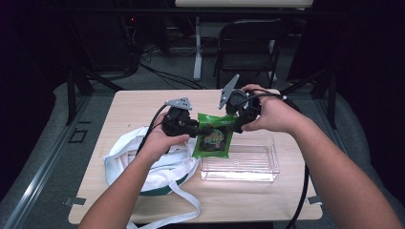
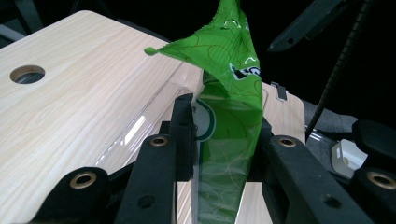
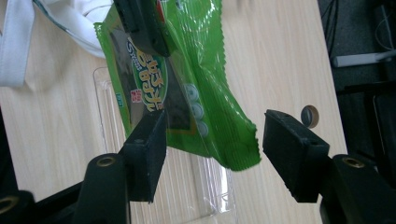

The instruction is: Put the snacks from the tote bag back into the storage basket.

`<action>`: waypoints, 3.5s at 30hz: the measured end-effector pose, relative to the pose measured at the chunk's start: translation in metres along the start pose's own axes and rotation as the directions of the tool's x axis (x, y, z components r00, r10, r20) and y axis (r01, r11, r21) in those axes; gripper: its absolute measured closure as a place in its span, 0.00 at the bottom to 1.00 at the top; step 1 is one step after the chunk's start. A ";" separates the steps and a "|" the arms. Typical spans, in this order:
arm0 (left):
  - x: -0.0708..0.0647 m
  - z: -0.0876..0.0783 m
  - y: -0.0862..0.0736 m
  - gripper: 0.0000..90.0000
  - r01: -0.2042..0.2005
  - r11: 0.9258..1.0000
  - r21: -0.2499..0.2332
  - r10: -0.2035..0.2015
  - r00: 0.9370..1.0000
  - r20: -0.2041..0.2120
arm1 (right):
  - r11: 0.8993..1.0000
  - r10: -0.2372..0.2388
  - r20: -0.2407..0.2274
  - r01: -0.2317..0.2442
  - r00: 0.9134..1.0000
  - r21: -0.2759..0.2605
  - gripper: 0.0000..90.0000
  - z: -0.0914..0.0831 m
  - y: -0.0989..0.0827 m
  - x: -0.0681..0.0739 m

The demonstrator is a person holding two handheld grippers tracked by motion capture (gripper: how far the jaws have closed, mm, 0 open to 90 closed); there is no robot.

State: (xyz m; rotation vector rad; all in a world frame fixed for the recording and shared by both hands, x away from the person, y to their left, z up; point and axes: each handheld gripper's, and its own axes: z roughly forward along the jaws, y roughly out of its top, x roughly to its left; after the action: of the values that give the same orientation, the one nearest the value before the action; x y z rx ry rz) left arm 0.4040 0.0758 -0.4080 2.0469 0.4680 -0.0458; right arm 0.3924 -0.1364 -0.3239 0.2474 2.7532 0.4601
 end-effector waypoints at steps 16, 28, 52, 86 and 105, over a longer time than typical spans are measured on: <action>-0.007 0.006 0.002 0.81 -0.037 0.999 -0.010 0.037 0.999 0.034 | 0.998 -0.029 -0.106 0.035 0.994 0.060 0.50 0.016 0.010 0.003; -0.010 0.006 0.002 0.81 -0.056 0.998 -0.024 0.057 0.997 0.046 | 0.993 -0.027 -0.200 0.049 0.980 0.105 0.61 0.026 0.018 0.001; -0.015 0.008 0.002 0.79 -0.101 0.995 -0.028 0.102 0.993 0.067 | 0.986 0.000 -0.308 0.051 0.952 0.159 0.82 0.033 0.021 -0.001; -0.004 0.004 -0.006 0.59 0.022 1.000 0.004 -0.022 0.999 0.028 | 0.976 -0.011 -0.267 0.069 0.964 0.208 0.84 0.033 0.020 -0.004; 0.009 -0.018 -0.017 0.58 0.056 0.998 0.012 -0.056 0.998 -0.029 | 0.974 -0.025 -0.200 0.069 0.979 0.218 0.84 0.040 0.014 -0.018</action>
State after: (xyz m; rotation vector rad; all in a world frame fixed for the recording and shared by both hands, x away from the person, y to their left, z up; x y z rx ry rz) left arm 0.4033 0.1010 -0.4156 2.0488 0.5442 -0.0533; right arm 0.4253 -0.1165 -0.3497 0.1993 2.9994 0.1680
